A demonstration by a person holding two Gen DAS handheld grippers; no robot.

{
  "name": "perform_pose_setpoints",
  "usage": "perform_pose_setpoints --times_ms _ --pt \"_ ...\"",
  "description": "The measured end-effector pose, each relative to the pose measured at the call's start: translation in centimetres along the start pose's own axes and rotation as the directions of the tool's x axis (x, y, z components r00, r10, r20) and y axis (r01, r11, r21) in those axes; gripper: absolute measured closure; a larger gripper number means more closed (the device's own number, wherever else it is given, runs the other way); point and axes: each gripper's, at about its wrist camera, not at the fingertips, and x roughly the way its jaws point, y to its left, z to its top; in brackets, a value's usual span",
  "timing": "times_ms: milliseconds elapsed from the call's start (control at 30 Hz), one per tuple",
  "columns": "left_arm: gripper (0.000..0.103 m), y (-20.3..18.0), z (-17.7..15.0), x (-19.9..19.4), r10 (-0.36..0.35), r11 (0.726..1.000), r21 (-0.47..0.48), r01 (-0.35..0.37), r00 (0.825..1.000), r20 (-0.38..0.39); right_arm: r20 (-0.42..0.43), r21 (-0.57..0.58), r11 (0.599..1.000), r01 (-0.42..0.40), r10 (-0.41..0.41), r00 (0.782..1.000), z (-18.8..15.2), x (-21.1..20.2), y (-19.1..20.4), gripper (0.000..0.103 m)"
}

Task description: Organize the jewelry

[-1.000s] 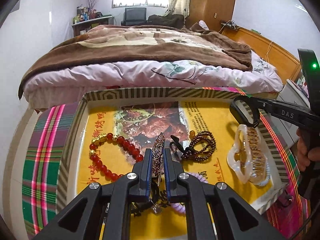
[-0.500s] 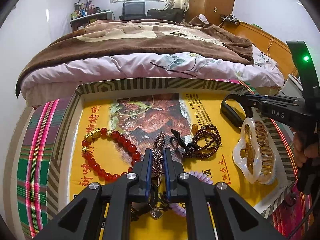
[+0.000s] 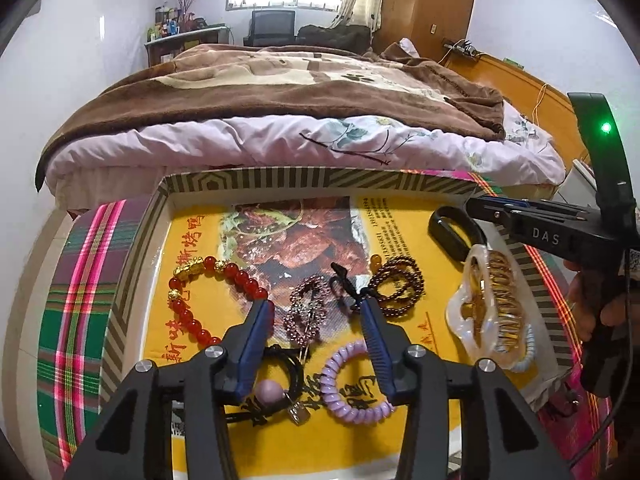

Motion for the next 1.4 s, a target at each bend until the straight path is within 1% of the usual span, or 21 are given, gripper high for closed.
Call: perform_pose_setpoints --times_ms 100,167,267,367,433,567,800,867,1000,1133,1167,1267,1400 --pt "0.054 -0.3 -0.1 -0.9 0.0 1.0 0.004 0.0 1.0 0.011 0.014 0.002 1.0 -0.009 0.009 1.0 -0.1 -0.7 0.2 0.078" --pt "0.05 -0.5 -0.2 -1.8 0.0 1.0 0.006 0.0 1.0 0.023 0.028 0.003 1.0 -0.016 0.016 0.999 -0.1 -1.4 0.4 0.078" --pt "0.048 -0.9 -0.6 -3.2 0.0 1.0 0.007 0.0 0.999 0.037 0.052 0.005 1.0 -0.019 0.019 0.998 -0.4 -2.9 0.5 0.078" --pt "0.045 -1.3 -1.2 -4.8 -0.002 1.0 0.01 0.002 0.999 0.054 0.082 0.012 0.999 -0.041 0.04 0.996 -1.0 -4.8 0.5 0.078" --pt "0.045 -1.7 -1.8 -6.0 -0.005 1.0 0.011 0.004 0.998 0.065 0.11 0.014 0.998 -0.056 0.054 0.992 -1.7 -6.6 0.4 0.077" --pt "0.04 -2.5 -3.1 -8.3 -0.008 1.0 0.019 0.007 0.996 0.092 0.144 0.019 0.997 -0.072 0.069 0.987 -3.3 -9.4 0.2 0.077" --pt "0.037 -4.0 -6.2 -11.3 -0.02 0.999 0.036 0.016 0.994 0.106 0.164 0.031 0.996 -0.085 0.079 0.983 -6.9 -12.9 -0.6 0.076" --pt "0.037 -4.2 -7.3 -11.8 -0.043 0.999 0.037 0.04 0.994 0.1 0.171 0.035 0.995 -0.097 0.089 0.981 -8.2 -13.7 -0.8 0.076" --pt "0.036 -4.6 -9.2 -12.4 -0.064 0.998 0.026 0.062 0.995 0.083 0.147 0.036 0.995 -0.095 0.089 0.985 -11.1 -14.5 -1.7 0.076" --pt "0.035 -4.8 -11.2 -12.5 -0.076 0.997 0.014 0.075 0.995 0.058 0.107 0.006 0.998 -0.059 0.058 0.993 -13.9 -14.2 -2.0 0.072" --pt "0.035 -4.7 -11.7 -12.6 -0.081 0.997 0.007 0.081 0.995 0.054 0.099 0.006 0.998 -0.062 0.061 0.993 -14.6 -14.0 -2.2 0.072" --pt "0.035 -4.7 -12.6 -12.8 -0.09 0.996 -0.01 0.09 0.995 0.043 0.052 0.047 0.996 -0.076 0.074 0.996 -16.3 -13.1 -3.0 0.071" --pt "0.035 -4.7 -13.5 -12.6 -0.089 0.996 -0.018 0.089 0.996 0.029 0.012 0.067 0.996 -0.059 0.058 0.998 -17.9 -11.8 -3.3 0.07"
